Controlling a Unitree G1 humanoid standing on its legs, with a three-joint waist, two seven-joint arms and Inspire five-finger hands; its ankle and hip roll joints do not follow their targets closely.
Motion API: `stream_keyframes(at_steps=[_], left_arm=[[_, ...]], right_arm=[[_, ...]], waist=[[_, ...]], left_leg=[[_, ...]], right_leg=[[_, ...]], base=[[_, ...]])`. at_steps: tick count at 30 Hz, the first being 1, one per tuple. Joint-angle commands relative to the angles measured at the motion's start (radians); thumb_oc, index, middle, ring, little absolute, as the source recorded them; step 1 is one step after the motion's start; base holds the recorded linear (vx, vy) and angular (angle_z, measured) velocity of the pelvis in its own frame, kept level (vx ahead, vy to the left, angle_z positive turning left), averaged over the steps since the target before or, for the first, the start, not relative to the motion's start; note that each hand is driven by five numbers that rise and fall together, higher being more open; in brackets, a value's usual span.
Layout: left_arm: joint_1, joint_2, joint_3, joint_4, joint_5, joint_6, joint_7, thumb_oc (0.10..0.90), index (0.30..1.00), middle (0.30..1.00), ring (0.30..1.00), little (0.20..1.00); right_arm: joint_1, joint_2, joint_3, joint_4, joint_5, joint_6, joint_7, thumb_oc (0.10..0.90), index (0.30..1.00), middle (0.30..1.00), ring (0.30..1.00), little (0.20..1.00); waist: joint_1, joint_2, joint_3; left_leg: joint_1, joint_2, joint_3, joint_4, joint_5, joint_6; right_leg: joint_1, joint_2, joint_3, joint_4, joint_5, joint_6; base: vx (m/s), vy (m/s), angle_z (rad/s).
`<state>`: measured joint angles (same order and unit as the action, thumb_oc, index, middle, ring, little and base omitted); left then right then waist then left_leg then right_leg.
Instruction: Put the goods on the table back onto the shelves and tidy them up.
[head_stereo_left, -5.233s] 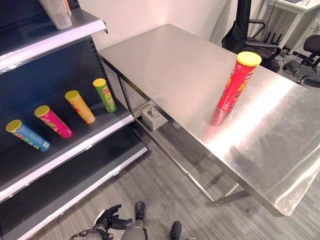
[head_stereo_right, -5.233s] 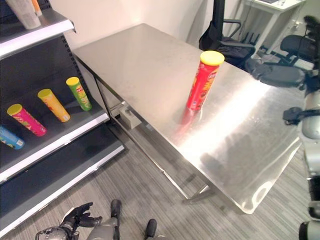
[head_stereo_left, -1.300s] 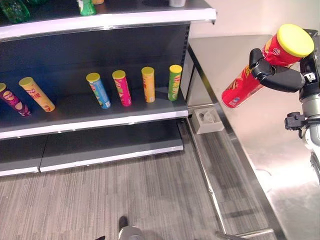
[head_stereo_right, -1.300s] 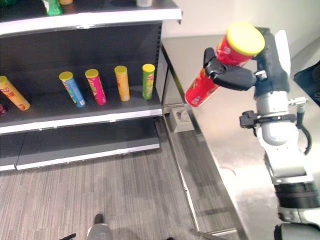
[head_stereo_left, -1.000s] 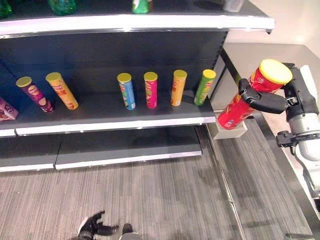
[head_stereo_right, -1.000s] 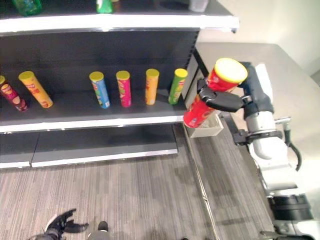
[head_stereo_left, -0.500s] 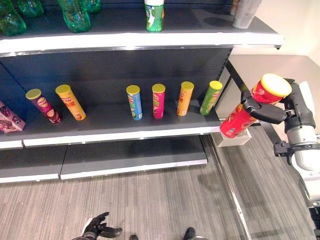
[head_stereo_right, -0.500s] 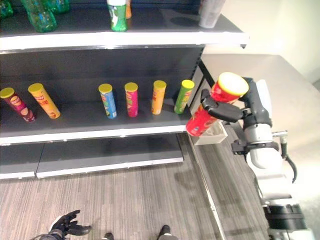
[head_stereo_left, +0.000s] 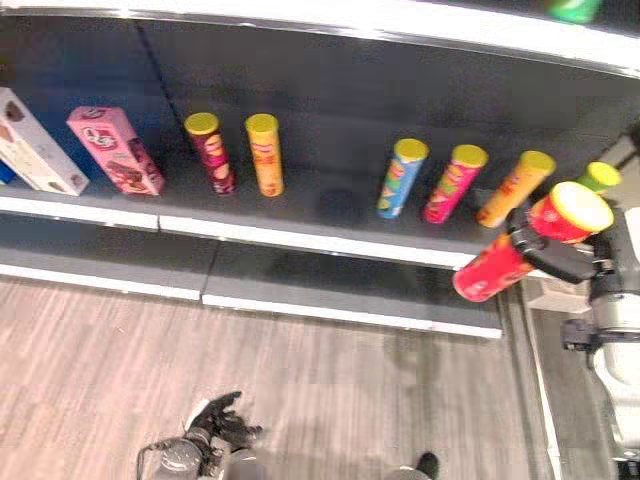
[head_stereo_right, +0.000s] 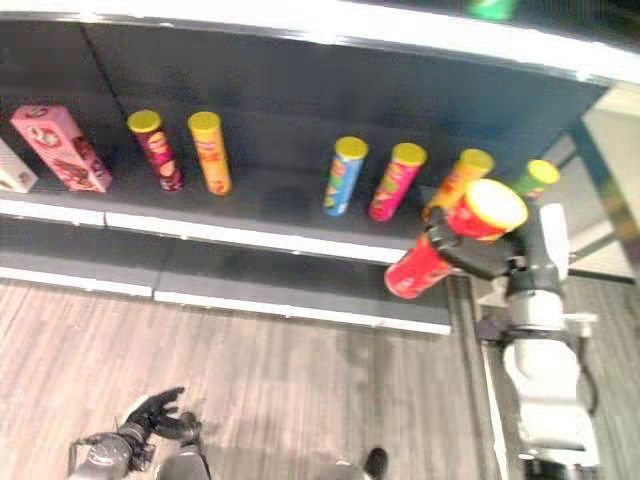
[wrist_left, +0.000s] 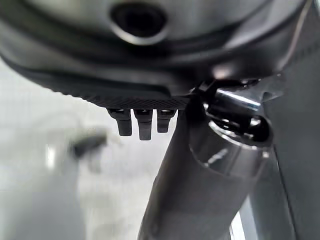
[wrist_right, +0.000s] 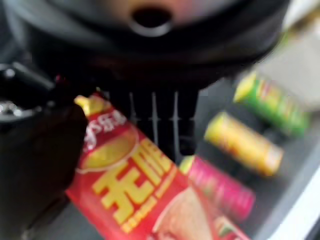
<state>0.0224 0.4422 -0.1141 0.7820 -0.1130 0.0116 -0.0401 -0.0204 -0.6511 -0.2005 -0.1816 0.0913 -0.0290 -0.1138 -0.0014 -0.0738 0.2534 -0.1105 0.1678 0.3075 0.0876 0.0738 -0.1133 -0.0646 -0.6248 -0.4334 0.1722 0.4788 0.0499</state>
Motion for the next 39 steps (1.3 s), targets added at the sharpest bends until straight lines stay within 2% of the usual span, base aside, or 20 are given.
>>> stream_keyframes(at_steps=[1,4,5,6,7,8,9,15,17,25,29,30,31,36,39], left_arm=[[0.053,0.025,0.062,-0.059,-0.004,-0.045,0.045,0.800,0.900,0.900,0.900,0.900],[0.058,0.029,0.072,-0.043,0.004,-0.046,0.049,0.800,0.900,0.900,0.900,0.900],[0.042,0.011,0.080,-0.019,-0.002,-0.045,0.064,0.800,0.900,0.900,0.900,0.900],[0.036,0.008,0.074,-0.010,0.003,-0.045,0.066,0.800,0.900,0.900,0.900,0.900],[0.036,0.008,0.074,-0.010,0.003,-0.045,0.066,0.800,0.900,0.900,0.900,0.900],[0.059,-0.005,0.075,-0.036,0.010,-0.045,0.049,0.800,0.900,0.900,0.900,0.900],[0.065,-0.017,0.074,-0.036,0.012,-0.044,0.051,0.800,0.900,0.900,0.900,0.900],[0.111,-0.072,0.048,-0.038,0.023,-0.036,0.036,0.800,0.900,0.900,0.900,0.900],[0.123,-0.089,0.035,-0.046,0.015,-0.032,0.041,0.800,0.900,0.900,0.900,0.900],[0.138,-0.086,0.047,-0.025,-0.002,-0.030,0.075,0.800,0.900,0.900,0.900,0.900],[0.137,-0.078,0.046,-0.022,-0.007,-0.032,0.088,0.800,0.900,0.900,0.900,0.900],[0.128,-0.067,0.036,-0.023,-0.008,-0.039,0.103,0.800,0.900,0.900,0.900,0.900],[0.125,-0.062,0.028,-0.025,-0.007,-0.041,0.109,0.800,0.900,0.900,0.900,0.900],[0.123,-0.064,0.006,-0.024,-0.009,-0.048,0.122,0.800,0.900,0.900,0.900,0.900],[0.109,-0.061,-0.013,-0.021,-0.018,-0.054,0.130,0.800,0.900,0.900,0.900,0.900]], right_arm=[[-0.150,-0.168,-0.109,-0.063,-0.008,-0.089,-0.053,0.400,0.300,0.300,0.300,0.300],[-0.166,-0.165,-0.107,-0.064,-0.006,-0.095,-0.055,0.400,0.300,0.300,0.300,0.300],[-0.161,-0.140,-0.101,-0.065,-0.010,-0.100,-0.060,0.400,0.300,0.300,0.300,0.300],[-0.159,-0.134,-0.093,-0.060,-0.014,-0.103,-0.064,0.400,0.300,0.300,0.300,0.300],[-0.159,-0.134,-0.093,-0.060,-0.014,-0.103,-0.064,0.400,0.300,0.300,0.300,0.300],[-0.131,-0.122,-0.081,-0.075,-0.038,-0.088,-0.032,0.400,0.300,0.300,0.300,0.300],[-0.131,-0.115,-0.074,-0.080,-0.048,-0.086,-0.032,0.400,0.300,0.300,0.300,0.300],[-0.151,-0.079,0.004,-0.084,-0.075,-0.086,-0.007,0.400,0.300,0.300,0.300,0.300],[-0.185,-0.052,0.065,-0.058,-0.105,-0.078,-0.019,0.400,0.300,0.300,0.300,0.300],[-0.280,0.006,0.139,0.012,-0.205,-0.056,-0.107,0.400,0.300,0.300,0.300,0.300],[-0.327,-0.004,0.145,0.051,-0.275,-0.038,-0.167,0.400,0.300,0.300,0.300,0.300],[-0.371,-0.030,0.120,0.088,-0.327,-0.008,-0.233,0.400,0.300,0.300,0.300,0.300],[-0.386,-0.041,0.096,0.090,-0.350,-0.005,-0.269,0.400,0.300,0.300,0.300,0.300],[-0.430,-0.041,0.044,0.118,-0.374,0.003,-0.379,0.400,0.300,0.300,0.300,0.300],[-0.485,-0.035,0.032,0.162,-0.336,-0.007,-0.437,0.400,0.300,0.300,0.300,0.300]], waist=[[-0.027,0.060,-0.075],[-0.024,0.068,-0.068],[-0.037,0.070,-0.032],[-0.041,0.066,-0.025],[-0.041,0.066,-0.024],[-0.036,0.050,-0.031],[-0.034,0.045,-0.034],[-0.017,0.043,-0.054],[0.001,0.045,-0.053],[0.058,0.061,-0.028],[0.079,0.075,-0.006],[0.097,0.094,0.026],[0.103,0.104,0.039],[0.115,0.125,0.060],[0.124,0.136,0.078]], left_leg=[[0.073,0.009,-0.030,-0.073,-0.071,0.024],[0.101,-0.025,-0.018,-0.086,-0.083,0.036],[0.106,-0.034,-0.031,-0.089,-0.089,0.033],[0.106,-0.035,-0.033,-0.086,-0.095,0.029],[0.106,-0.035,-0.033,-0.086,-0.096,0.029],[0.093,-0.049,-0.051,-0.066,-0.102,0.031],[0.089,-0.049,-0.057,-0.058,-0.101,0.030],[0.073,-0.030,-0.075,-0.053,-0.083,0.021],[0.065,-0.021,-0.091,-0.060,-0.073,0.017],[0.045,-0.023,-0.125,-0.072,-0.066,0.017],[0.024,-0.029,-0.145,-0.062,-0.066,0.019],[-0.011,-0.032,-0.165,-0.055,-0.057,0.018],[-0.030,-0.032,-0.174,-0.056,-0.048,0.015],[-0.060,-0.034,-0.194,-0.071,-0.032,0.011],[-0.078,-0.036,-0.201,-0.072,-0.026,0.009]], right_leg=[[-0.022,0.189,0.103,0.099,-0.342,0.138],[-0.021,0.240,0.070,0.054,-0.381,0.128],[-0.072,0.285,0.097,-0.007,-0.402,0.131],[-0.072,0.302,0.121,-0.048,-0.405,0.135],[-0.071,0.303,0.121,-0.049,-0.405,0.135],[-0.040,0.310,0.149,-0.110,-0.396,0.144],[-0.032,0.313,0.155,-0.117,-0.389,0.145],[0.010,0.324,0.116,-0.162,-0.377,0.145],[0.023,0.326,0.090,-0.168,-0.383,0.142],[0.029,0.310,0.041,-0.138,-0.402,0.144],[0.017,0.298,0.027,-0.115,-0.411,0.144],[-0.004,0.287,0.012,-0.100,-0.414,0.143],[-0.014,0.285,0.005,-0.098,-0.413,0.144],[-0.033,0.281,-0.014,-0.095,-0.414,0.147],[-0.047,0.278,-0.021,-0.093,-0.412,0.149]], base=[[0.13,0.420,-0.07],[0.10,0.165,0.19],[0.05,0.039,-0.10],[0.03,0.005,-0.06],[0.03,-0.052,0.10],[0.03,-0.067,0.12],[0.05,-0.100,0.28],[0.05,-0.103,0.25],[0.04,-0.078,0.24],[0.01,-0.016,0.25],[-0.03,-0.007,0.24],[-0.08,-0.016,0.37],[-0.09,-0.017,0.50],[-0.03,-0.008,0.20],[-0.03,-0.006,0.05]])
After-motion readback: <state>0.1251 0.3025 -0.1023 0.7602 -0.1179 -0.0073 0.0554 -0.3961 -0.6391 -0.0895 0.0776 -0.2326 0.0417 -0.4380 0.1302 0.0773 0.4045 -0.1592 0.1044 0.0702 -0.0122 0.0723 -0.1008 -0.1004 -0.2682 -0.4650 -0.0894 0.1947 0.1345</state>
